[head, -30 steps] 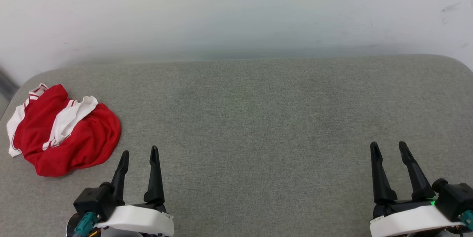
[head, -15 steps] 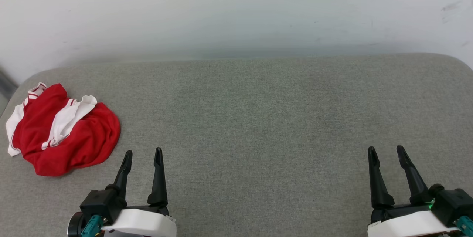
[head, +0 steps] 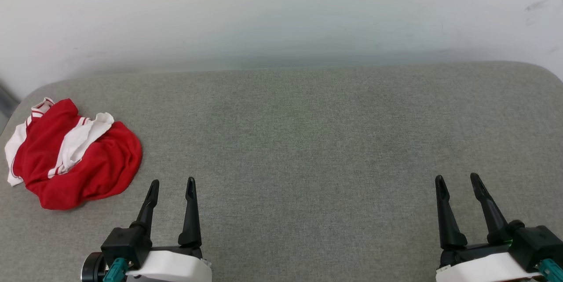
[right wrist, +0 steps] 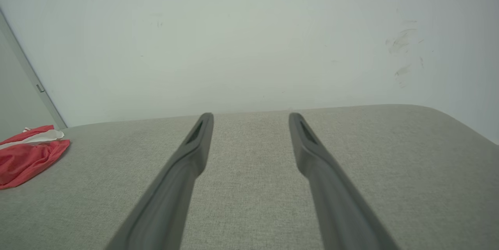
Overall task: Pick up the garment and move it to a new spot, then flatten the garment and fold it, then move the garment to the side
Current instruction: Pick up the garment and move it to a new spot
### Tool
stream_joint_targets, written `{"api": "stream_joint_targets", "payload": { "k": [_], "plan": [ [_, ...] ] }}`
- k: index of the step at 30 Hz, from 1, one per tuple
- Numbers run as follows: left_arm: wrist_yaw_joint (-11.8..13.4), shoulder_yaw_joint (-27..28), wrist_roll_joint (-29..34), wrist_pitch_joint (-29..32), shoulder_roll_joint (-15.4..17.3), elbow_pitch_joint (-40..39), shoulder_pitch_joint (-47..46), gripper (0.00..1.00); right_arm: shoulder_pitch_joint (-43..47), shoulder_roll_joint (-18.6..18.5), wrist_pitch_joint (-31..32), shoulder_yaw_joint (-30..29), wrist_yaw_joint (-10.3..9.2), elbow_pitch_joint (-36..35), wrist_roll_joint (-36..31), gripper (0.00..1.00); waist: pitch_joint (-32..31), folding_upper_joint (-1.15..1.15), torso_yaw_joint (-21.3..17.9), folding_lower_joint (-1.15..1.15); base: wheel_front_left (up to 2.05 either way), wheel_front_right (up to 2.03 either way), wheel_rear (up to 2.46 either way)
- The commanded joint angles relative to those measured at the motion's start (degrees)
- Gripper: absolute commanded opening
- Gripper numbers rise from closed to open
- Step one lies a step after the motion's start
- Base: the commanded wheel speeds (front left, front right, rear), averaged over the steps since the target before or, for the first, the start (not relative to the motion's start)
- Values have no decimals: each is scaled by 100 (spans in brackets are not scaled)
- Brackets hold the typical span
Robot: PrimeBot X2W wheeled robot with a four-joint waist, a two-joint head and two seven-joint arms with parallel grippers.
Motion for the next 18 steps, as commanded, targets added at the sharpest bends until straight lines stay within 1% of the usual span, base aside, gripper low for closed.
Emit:
{"api": "stream_joint_targets", "payload": {
  "k": [1,10,18],
  "plan": [
    [27,3,3,-16,-3,9,10,100,43,5,-22,-5,0,-9,-49,100,0,0,2,0,0,0,0],
    [58,-3,46,-16,-3,47,2,100,65,5,-21,-2,0,-9,-106,100,-7,0,69,0,0,0,0],
    [113,17,70,-16,-4,68,-44,100,82,5,-19,-1,0,-10,-164,100,3,0,376,0,0,0,0]
  ]
}}
